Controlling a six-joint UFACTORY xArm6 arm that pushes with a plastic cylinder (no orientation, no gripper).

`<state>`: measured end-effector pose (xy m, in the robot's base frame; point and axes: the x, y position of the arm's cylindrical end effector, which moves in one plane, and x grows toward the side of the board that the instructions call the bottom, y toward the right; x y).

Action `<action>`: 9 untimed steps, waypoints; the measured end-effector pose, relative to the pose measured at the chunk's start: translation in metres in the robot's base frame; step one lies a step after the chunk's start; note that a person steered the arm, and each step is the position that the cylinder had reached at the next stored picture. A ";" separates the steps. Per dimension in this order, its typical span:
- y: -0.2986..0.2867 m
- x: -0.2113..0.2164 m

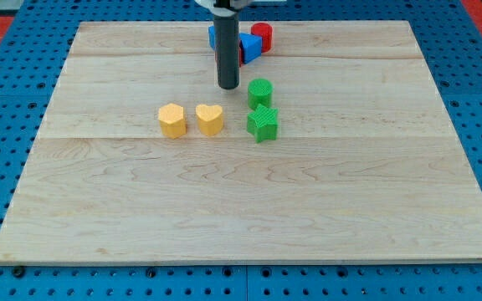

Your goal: Move the red star above the green circle

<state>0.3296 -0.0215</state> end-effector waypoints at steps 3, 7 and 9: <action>0.121 -0.138; 0.073 -0.046; 0.061 -0.026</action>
<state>0.3031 0.0399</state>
